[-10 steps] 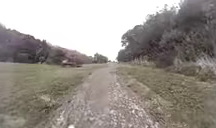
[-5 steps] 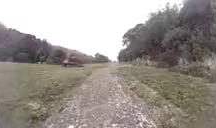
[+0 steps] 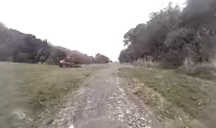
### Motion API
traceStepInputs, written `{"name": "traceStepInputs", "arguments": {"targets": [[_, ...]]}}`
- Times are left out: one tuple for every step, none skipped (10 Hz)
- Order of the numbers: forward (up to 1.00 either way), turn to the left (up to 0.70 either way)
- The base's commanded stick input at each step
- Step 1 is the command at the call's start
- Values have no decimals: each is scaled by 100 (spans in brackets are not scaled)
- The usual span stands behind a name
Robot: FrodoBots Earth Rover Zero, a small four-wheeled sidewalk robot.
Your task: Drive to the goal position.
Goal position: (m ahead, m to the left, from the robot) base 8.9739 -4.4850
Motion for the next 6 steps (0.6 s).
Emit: {"name": "traceStepInputs", "arguments": {"targets": [[60, 5], [60, 15], [60, 15], [60, 14], [60, 10], [60, 4]]}}
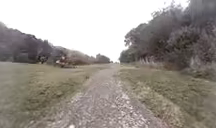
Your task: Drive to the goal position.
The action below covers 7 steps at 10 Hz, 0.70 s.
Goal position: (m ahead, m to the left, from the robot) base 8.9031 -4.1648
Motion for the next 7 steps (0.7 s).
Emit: {"name": "traceStepInputs", "arguments": {"targets": [[60, 0], [60, 0], [60, 0], [60, 0], [60, 0], [60, 0], [60, 0]]}}
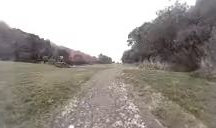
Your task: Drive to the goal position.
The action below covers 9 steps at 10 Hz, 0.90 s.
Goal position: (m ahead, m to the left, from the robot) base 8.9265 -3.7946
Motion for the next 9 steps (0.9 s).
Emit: {"name": "traceStepInputs", "arguments": {"targets": [[60, 0], [60, 0], [60, 0], [60, 0], [60, 0], [60, 0], [60, 0], [60, 0], [60, 0]]}}
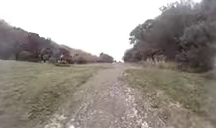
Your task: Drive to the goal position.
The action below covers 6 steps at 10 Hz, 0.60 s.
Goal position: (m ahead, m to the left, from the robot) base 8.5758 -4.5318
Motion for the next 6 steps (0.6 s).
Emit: {"name": "traceStepInputs", "arguments": {"targets": [[60, 0], [60, 0], [60, 0], [60, 0], [60, 0], [60, 0]]}}
